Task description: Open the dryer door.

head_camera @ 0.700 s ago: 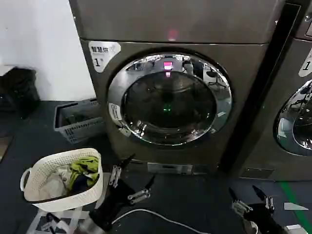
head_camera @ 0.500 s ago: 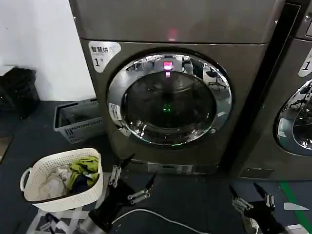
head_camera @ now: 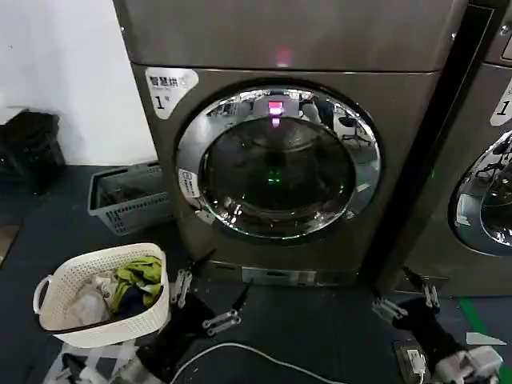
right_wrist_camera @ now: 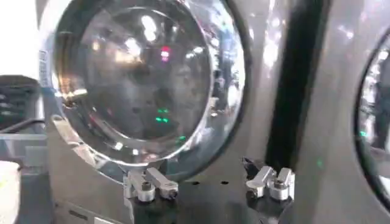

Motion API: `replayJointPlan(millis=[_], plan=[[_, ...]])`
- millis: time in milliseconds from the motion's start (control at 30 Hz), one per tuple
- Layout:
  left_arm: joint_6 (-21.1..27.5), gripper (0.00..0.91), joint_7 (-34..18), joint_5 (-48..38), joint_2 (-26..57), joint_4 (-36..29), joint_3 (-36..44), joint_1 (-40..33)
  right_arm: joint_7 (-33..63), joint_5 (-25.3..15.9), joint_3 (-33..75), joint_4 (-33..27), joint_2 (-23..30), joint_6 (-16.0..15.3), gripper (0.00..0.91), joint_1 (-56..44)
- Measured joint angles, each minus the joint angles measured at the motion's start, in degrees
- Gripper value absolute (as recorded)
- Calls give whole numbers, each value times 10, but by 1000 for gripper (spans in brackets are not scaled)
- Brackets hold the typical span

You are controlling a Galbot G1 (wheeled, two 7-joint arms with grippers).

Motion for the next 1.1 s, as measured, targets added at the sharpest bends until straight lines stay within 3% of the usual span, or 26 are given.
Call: replayJointPlan(millis=[300, 467, 1100], plan=[[-8, 907, 2, 20, -24, -10, 5, 25, -37, 47, -78, -65, -58, 19, 907, 120], [-8, 907, 3, 21, -24, -11, 3, 34, -45, 48, -134, -93, -78, 20, 907, 186], [-16, 907, 3, 34, -42, -12, 2, 42, -55, 49, -328, -202, -70, 45, 907, 410]])
